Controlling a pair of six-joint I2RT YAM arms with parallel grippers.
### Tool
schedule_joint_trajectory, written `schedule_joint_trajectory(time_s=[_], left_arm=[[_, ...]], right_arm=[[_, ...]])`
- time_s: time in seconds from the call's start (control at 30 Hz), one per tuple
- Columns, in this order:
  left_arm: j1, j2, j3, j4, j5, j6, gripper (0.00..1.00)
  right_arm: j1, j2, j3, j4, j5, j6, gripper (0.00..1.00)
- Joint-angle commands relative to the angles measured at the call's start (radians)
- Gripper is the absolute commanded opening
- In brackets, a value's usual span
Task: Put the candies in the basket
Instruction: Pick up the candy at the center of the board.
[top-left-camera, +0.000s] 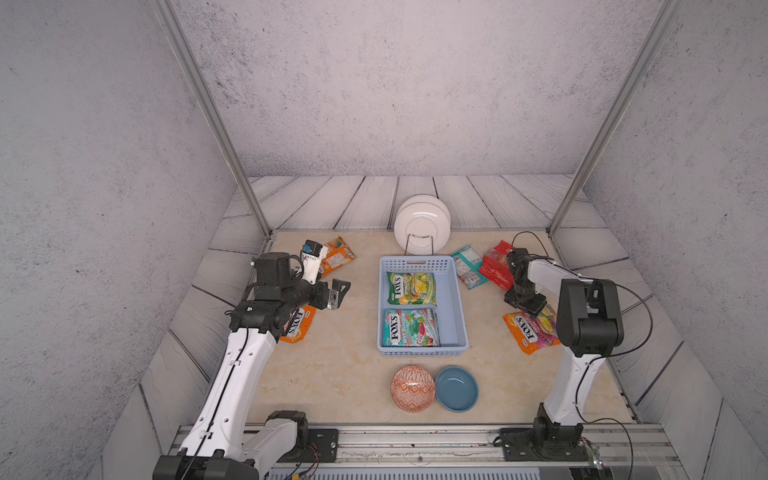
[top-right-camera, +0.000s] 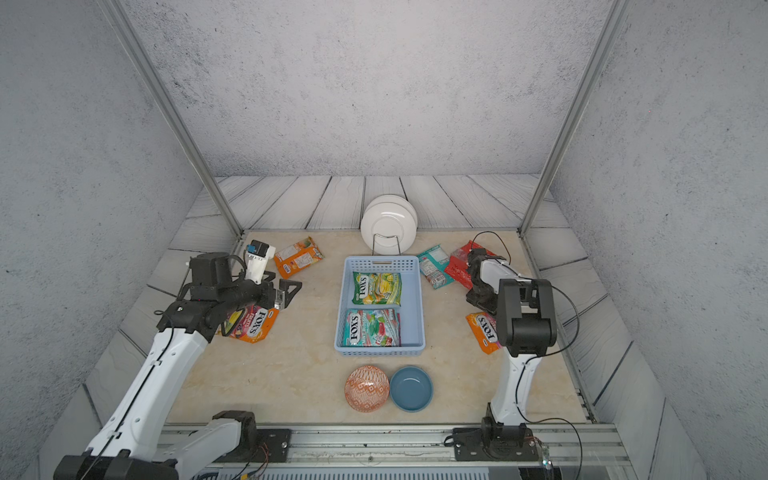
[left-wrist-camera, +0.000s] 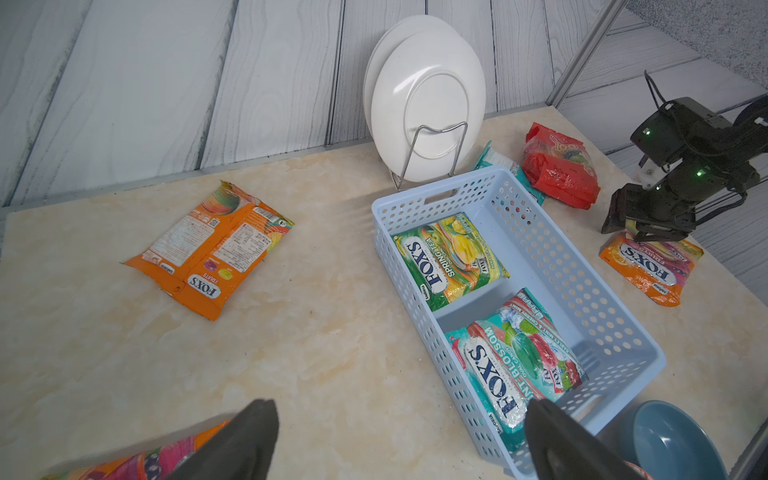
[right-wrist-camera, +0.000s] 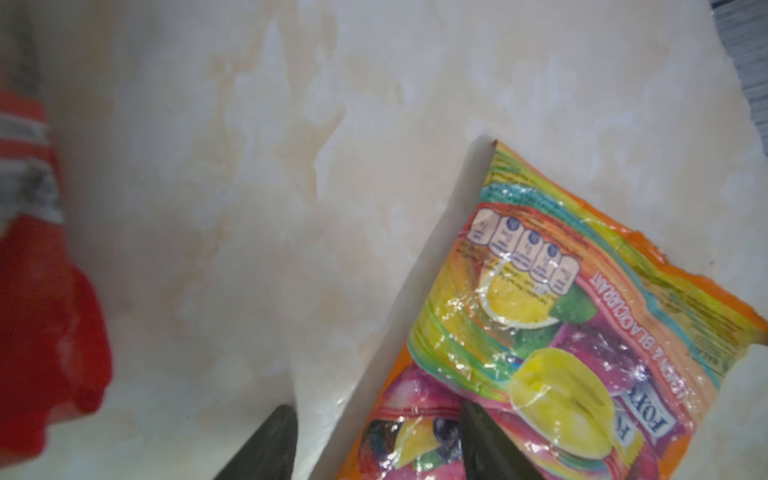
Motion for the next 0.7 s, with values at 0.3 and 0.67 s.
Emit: schedule_joint_trajectory(time_s=[0.3, 0.67], left_arm=[[-0.006, 0.001, 0.003, 0.006, -0.002, 0.020, 0.99], [-0.008, -0.011, -0.007, 0.013, 0.004, 0.023, 0.99]], right_arm=[[-0.007, -0.024, -0.097, 0.036, -0.074, 0.037, 0.50], [-0.028, -0.094, -0.203, 0.150, -0.149, 0.059, 0.16]])
